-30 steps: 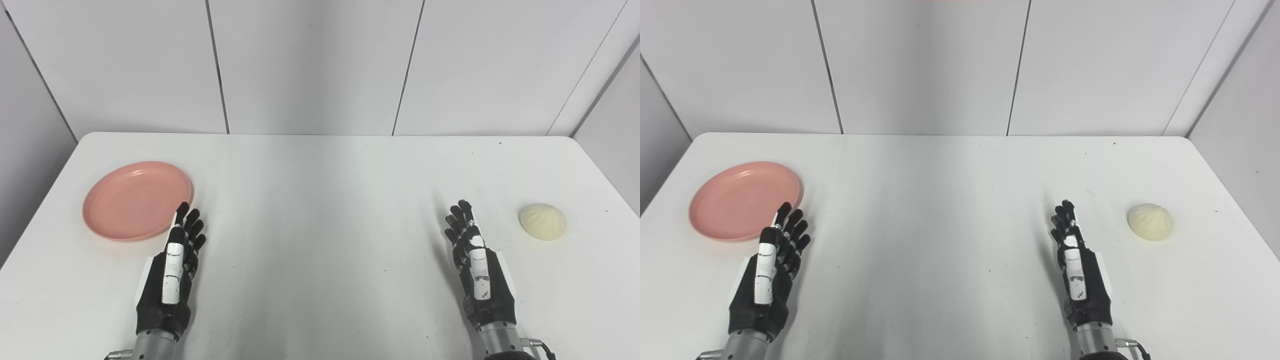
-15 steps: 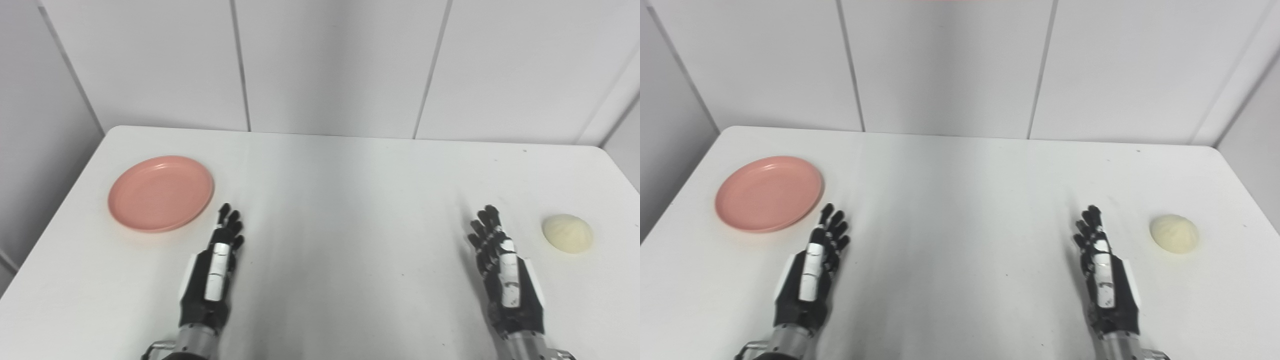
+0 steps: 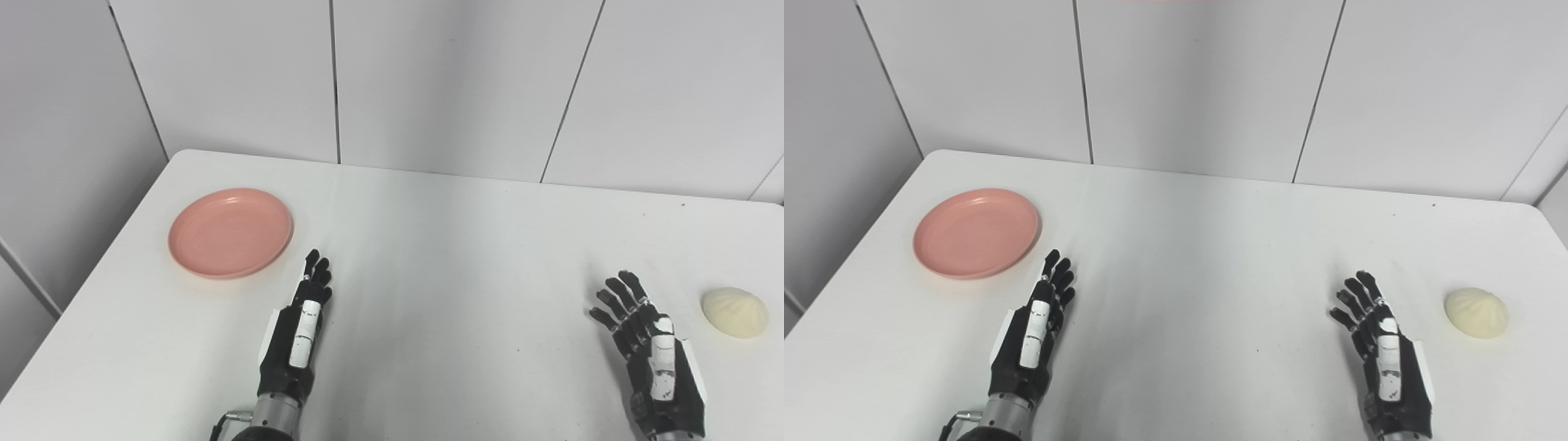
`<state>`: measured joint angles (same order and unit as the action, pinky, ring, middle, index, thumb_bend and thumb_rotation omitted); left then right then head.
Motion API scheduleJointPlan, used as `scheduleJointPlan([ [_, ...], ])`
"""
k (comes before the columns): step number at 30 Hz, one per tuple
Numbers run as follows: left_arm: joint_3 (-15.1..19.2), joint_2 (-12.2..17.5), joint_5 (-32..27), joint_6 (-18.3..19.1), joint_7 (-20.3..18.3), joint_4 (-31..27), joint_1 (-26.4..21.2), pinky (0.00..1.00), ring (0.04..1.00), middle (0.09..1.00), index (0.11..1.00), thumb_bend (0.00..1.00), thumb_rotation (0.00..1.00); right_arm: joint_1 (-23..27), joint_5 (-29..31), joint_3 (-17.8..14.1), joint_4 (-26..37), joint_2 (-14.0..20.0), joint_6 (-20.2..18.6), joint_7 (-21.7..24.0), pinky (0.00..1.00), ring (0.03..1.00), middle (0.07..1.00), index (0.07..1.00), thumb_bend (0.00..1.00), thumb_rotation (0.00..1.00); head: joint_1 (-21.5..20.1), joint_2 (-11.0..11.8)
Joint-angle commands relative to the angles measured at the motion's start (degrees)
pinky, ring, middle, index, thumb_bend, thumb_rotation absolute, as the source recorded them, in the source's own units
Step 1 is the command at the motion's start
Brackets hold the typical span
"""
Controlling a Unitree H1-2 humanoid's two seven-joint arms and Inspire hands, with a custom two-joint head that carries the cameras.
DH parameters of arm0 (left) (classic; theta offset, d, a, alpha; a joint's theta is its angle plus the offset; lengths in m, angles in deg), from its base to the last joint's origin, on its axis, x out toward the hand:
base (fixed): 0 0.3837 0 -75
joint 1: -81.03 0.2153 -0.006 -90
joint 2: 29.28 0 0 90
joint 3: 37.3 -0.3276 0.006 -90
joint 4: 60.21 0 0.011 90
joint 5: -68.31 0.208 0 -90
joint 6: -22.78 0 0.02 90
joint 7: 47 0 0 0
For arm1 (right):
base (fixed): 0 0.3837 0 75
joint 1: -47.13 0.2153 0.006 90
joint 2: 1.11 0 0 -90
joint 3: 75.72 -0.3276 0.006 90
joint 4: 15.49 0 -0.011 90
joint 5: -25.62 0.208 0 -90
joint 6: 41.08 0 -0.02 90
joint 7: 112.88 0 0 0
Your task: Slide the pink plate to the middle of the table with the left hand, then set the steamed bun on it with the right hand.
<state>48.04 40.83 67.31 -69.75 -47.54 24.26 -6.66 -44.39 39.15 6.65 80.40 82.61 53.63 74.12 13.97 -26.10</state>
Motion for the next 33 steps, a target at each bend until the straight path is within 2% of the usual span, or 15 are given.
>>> scheduleJointPlan([
  [1,0.07,-0.41,-0.02,-2.65,0.09,0.84,-0.73,1.00,1.000,1.000,1.000,0.79,0.94,-0.01,0.33,-0.02,-0.72,0.23,1.35,0.65,0.84,0.886,0.905,0.899,0.93,1.00,-0.19,0.36],
  [4,0.30,-0.05,-0.40,-3.47,-0.16,1.56,-0.79,1.00,1.000,1.000,1.000,0.81,0.94,0.14,-0.04,0.23,-1.33,-0.23,1.63,0.46,0.85,0.888,0.906,0.900,0.94,1.00,-1.40,1.89],
  [8,0.94,0.42,-1.48,-5.21,-0.61,1.59,-0.85,1.00,1.000,1.000,1.000,0.76,0.95,0.21,-1.27,0.51,-2.26,-1.13,2.28,-0.30,0.90,0.896,0.914,0.911,0.96,1.00,-3.85,3.24],
  [12,2.24,0.17,-2.12,-7.05,0.30,1.12,-1.82,1.00,0.992,1.000,1.000,0.83,0.94,0.16,-3.09,0.41,-2.95,-1.81,2.76,-1.39,0.91,0.905,0.926,0.927,0.96,1.00,-5.65,4.21],
  [13,2.61,0.04,-2.39,-7.47,0.43,0.91,-2.20,1.00,0.989,1.000,1.000,0.82,0.95,0.11,-3.40,0.33,-2.84,-1.97,2.55,-1.67,0.94,0.922,0.940,0.943,0.96,1.00,-5.70,4.27],
  [16,3.86,0.09,-4.44,-8.66,0.08,-0.05,-4.42,1.00,0.984,1.000,1.000,0.79,0.95,0.13,-3.31,0.04,-3.08,-2.26,2.29,-2.04,0.99,0.974,0.979,0.981,0.95,1.00,-5.61,4.98],
  [22,8.13,1.64,-5.36,-10.45,1.41,-0.73,-10.84,0.99,0.950,0.955,0.999,0.86,0.94,0.69,-3.85,0.12,-4.80,-2.54,3.01,-2.25,1.00,0.981,0.985,0.985,0.90,1.00,-5.76,6.13],
  [28,12.82,6.15,-7.37,-6.63,2.27,-1.29,-17.53,0.97,0.929,0.933,0.948,0.90,0.91,0.91,-4.41,0.33,-5.20,-2.99,3.68,-2.41,1.00,0.981,0.986,0.986,0.88,1.00,-5.95,6.26],
  [29,13.81,7.38,-7.44,-6.08,2.51,-0.93,-19.04,0.96,0.914,0.908,0.905,0.89,0.92,0.89,-4.40,0.34,-5.16,-2.99,3.69,-2.36,1.00,0.985,0.990,0.991,0.88,1.00,-5.93,6.27],
  [33,16.66,11.78,-7.28,-4.47,2.91,1.40,-23.69,0.97,0.907,0.896,0.859,0.90,0.95,0.83,-4.36,0.36,-5.21,-3.05,3.87,-2.19,1.00,0.987,0.994,0.994,0.87,1.00,-5.73,6.23],
])
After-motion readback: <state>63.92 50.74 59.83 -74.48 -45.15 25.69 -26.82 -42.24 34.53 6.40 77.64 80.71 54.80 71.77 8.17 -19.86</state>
